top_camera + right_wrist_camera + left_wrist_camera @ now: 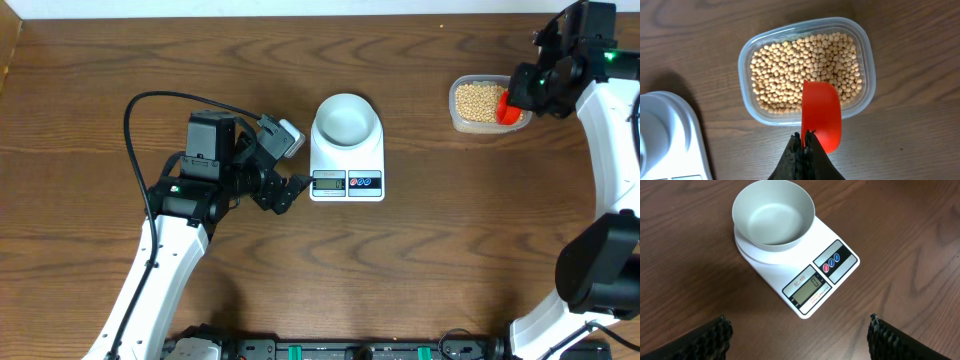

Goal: Scoop item into bowl and weigh 50g on scale
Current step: 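Push the red scoop through the soybeans with the right gripper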

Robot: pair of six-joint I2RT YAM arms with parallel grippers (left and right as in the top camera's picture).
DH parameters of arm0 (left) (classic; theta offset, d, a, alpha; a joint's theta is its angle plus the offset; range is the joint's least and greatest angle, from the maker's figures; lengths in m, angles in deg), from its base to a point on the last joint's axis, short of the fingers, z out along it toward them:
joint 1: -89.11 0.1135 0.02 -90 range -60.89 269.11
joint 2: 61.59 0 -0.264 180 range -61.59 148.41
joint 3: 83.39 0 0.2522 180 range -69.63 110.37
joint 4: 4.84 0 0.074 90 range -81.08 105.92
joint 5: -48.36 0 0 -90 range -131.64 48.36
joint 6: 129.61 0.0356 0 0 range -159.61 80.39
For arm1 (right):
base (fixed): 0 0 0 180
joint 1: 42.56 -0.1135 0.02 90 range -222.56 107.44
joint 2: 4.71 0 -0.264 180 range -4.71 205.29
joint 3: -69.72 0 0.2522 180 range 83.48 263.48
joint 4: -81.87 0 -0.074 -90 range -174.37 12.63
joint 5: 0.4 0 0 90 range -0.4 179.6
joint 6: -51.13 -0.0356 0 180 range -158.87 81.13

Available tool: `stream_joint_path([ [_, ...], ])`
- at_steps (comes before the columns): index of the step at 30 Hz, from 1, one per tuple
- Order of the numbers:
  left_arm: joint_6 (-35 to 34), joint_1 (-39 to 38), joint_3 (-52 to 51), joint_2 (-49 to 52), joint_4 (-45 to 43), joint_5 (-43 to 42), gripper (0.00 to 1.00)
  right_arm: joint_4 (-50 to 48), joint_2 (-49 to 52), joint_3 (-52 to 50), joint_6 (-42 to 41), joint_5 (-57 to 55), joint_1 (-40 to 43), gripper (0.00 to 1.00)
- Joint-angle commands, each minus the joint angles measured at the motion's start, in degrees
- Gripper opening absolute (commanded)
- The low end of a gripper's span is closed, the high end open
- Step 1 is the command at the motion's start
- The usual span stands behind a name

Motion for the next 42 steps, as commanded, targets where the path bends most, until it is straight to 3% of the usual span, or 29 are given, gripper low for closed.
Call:
stream_joint_path([
  [1,-0.28,0.13,-0.39,-0.55,0.00,-0.33,0.89,-0.63,0.76,1.84,2.14,-3.17,0.26,0.01],
  [32,-0.28,0.13,-0.39,-0.55,0.00,-0.31,0.89,-9.46,9.75,1.51,3.65,-7.23,-3.28,0.01],
  [42,-0.28,0.13,-0.39,-0.55,0.00,-0.33,0.89,-8.46,9.81,1.51,3.63,2.23,-2.29,0.01],
])
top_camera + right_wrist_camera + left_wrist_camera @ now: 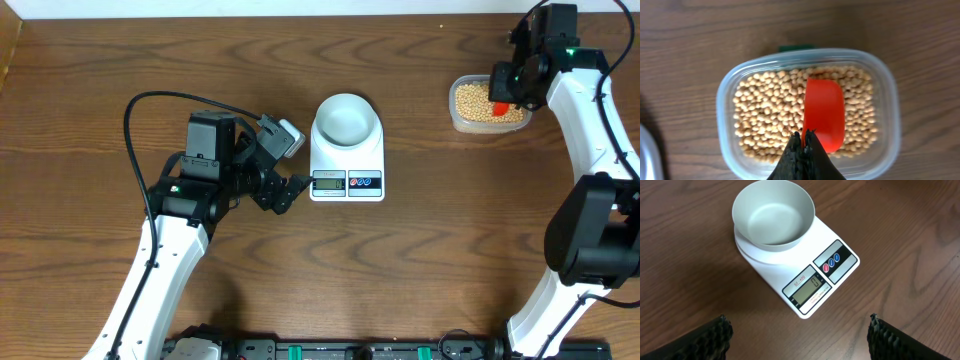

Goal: Scoop item into bowl and weigh 50g on scale
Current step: 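Push the red scoop through the soybeans with the right gripper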

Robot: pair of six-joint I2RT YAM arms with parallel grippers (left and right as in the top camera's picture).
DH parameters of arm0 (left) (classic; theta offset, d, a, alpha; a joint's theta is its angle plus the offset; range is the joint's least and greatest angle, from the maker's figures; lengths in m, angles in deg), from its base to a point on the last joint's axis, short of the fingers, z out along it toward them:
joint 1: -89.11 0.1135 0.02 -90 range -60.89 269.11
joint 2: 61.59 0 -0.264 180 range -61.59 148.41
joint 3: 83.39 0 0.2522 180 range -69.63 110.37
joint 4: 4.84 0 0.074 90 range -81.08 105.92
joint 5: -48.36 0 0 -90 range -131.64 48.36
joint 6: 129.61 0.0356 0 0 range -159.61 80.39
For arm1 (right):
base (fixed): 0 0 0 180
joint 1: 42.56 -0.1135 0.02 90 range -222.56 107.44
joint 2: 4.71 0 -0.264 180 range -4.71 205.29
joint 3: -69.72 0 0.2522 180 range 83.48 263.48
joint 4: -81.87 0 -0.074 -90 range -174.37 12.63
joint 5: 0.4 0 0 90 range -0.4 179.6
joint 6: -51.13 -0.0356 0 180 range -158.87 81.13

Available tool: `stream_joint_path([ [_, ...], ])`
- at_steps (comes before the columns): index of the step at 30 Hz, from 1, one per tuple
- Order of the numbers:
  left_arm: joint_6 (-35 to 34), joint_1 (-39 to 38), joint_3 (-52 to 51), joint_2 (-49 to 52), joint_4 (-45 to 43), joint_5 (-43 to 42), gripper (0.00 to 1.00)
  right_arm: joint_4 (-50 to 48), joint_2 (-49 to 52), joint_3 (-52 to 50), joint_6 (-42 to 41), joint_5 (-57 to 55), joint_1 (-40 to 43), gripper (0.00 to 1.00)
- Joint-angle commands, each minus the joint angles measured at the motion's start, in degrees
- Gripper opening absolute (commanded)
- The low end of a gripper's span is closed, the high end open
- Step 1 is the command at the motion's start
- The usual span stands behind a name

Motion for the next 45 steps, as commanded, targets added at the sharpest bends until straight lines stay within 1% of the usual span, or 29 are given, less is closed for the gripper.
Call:
stream_joint_path([
  [1,-0.28,0.13,-0.39,-0.55,0.00,-0.33,0.89,0.57,1.31,0.87,0.66,6.75,0.83,0.01],
  [13,-0.28,0.13,-0.39,-0.55,0.00,-0.31,0.89,0.81,1.33,0.68,-0.33,17.86,5.29,0.01],
  [20,-0.28,0.13,-0.39,-0.55,0.00,-0.33,0.89,0.20,1.53,-1.99,-1.55,20.28,7.48,0.01],
  [32,-0.28,0.13,-0.39,-0.55,0.00,-0.31,0.89,-5.60,1.53,-9.75,-3.28,24.83,9.09,0.01],
  [45,-0.28,0.13,-0.39,-0.55,0.00,-0.33,0.89,-6.25,1.53,-10.49,-4.17,25.97,9.14,0.01],
])
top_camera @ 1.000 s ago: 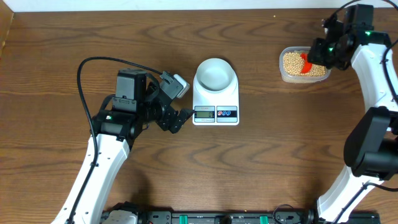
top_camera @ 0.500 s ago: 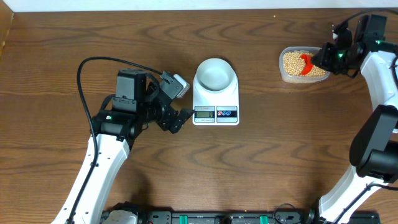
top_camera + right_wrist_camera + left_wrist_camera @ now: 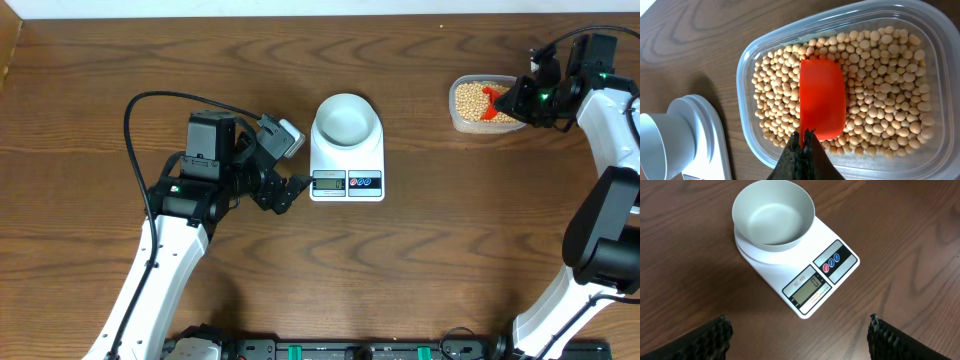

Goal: Scoop item into bowl and weigh 50g on scale
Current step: 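Push the red scoop through the soybeans with the right gripper, then tilt the red scoop upright to lift soybeans out of the tub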

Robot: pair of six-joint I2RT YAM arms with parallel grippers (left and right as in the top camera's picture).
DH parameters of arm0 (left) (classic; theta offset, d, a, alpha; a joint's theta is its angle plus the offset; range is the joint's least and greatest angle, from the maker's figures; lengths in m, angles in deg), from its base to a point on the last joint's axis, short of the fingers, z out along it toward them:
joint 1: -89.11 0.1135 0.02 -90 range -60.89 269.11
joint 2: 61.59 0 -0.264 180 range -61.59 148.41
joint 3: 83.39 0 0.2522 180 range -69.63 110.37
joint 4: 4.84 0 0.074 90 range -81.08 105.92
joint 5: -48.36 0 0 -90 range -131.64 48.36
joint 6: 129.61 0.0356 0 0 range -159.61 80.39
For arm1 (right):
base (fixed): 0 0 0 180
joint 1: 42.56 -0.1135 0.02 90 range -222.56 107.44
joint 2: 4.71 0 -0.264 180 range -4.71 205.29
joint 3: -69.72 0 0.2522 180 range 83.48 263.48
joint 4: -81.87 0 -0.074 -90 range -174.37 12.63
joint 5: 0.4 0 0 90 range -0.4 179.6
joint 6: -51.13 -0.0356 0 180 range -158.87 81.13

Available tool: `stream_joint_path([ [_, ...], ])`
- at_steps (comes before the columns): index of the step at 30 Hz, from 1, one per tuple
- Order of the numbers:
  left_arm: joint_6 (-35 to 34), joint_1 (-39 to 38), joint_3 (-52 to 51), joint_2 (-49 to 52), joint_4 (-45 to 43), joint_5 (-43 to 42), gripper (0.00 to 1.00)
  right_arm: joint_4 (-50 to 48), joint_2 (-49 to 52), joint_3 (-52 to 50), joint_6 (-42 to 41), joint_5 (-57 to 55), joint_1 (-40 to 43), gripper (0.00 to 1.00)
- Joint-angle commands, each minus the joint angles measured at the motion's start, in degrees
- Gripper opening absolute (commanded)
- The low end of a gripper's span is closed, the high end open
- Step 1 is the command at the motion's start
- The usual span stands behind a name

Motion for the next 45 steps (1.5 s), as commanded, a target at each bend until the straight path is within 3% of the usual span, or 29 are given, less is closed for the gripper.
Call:
stream_joint_path([
  [1,-0.28,0.13,-0.39,-0.55,0.00,-0.33,0.89,0.22,1.25,-1.44,-1.11,0.52,-0.22,0.01],
  [17,-0.28,0.13,-0.39,-0.55,0.00,-0.33,0.89,-1.36,1.25,-3.17,-2.10,9.33,4.74,0.01],
  [25,-0.28,0.13,-0.39,-0.55,0.00,-0.33,0.89,-8.22,1.25,-9.55,-2.23,18.21,7.56,0.01],
  [45,-0.28,0.13,-0.39,-0.55,0.00,-0.33,0.89,-15.45,1.25,-11.82,-7.87,23.30,8.59,0.01],
])
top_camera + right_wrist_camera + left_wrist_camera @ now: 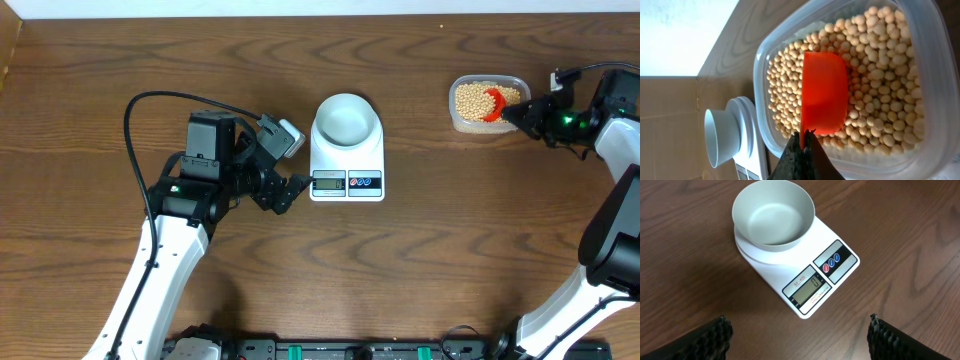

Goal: Scoop item into bowl and weigh 50g on scale
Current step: 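Tilt the red scoop upright to lift soybeans out of the tub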

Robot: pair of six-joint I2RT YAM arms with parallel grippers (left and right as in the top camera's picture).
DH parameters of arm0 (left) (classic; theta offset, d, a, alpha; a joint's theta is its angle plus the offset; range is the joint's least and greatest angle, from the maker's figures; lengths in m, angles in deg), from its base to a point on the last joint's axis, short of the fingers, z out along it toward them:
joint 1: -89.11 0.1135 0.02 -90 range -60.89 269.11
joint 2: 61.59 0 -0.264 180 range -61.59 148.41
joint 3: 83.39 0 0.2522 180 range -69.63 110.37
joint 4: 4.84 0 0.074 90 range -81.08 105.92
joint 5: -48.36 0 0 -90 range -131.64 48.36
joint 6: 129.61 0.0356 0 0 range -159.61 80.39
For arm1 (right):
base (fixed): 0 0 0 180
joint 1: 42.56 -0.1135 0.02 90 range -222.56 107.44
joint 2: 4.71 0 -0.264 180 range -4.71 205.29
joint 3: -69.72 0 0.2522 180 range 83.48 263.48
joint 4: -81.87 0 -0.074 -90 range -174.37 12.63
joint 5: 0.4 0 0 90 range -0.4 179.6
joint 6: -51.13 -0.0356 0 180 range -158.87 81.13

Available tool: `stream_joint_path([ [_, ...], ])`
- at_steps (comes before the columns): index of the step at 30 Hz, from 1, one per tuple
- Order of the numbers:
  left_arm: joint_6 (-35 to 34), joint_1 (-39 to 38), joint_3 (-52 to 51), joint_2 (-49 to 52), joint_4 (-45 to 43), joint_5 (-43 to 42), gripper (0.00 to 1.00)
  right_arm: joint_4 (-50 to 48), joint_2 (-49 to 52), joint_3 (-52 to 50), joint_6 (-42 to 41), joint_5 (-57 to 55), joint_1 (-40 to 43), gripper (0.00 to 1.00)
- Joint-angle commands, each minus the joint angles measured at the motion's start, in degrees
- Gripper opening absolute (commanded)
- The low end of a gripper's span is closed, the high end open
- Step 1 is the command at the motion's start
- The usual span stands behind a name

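Note:
An empty grey bowl (346,117) (773,213) stands on the white scale (347,172) (826,277), whose display reads 0. At the far right a clear tub of soybeans (483,101) (875,75) sits on the table. My right gripper (520,113) (804,134) is shut on the handle of a red scoop (492,103) (824,90), whose bowl lies among the beans, back side up. The left gripper (290,190) (799,330) hangs open just left of the scale's display, nothing between its fingers.
A black cable (150,110) loops over the table behind the left arm. The table's far edge (320,16) runs close behind the tub.
The right arm has swung out to the right and lies lower, tilting the scoop so it now sits flatter in the beans. Left arm, bowl and scale are unchanged.
The right gripper held the red scoop at the tub's near right edge, then over the beans from behind the tub, then in the beans from the right. Now it reaches in from farther right with the scoop tilted among the beans. The scale has read 0 throughout.

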Motion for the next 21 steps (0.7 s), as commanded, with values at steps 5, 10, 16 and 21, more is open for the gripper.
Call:
stream_joint_path([
  [5,-0.28,0.13,-0.39,-0.55,0.00,-0.33,0.89,-1.97,1.22,-0.28,-3.54,3.76,0.13,0.01],
  [10,-0.28,0.13,-0.39,-0.55,0.00,-0.33,0.89,-2.03,1.22,-0.28,-3.54,4.26,0.13,0.01],
  [16,-0.28,0.13,-0.39,-0.55,0.00,-0.33,0.89,-2.19,1.22,-0.28,-3.54,5.07,0.15,0.01],
  [21,-0.28,0.13,-0.39,-0.55,0.00,-0.33,0.89,-2.45,1.22,-0.28,-3.54,5.44,0.37,0.01],
])
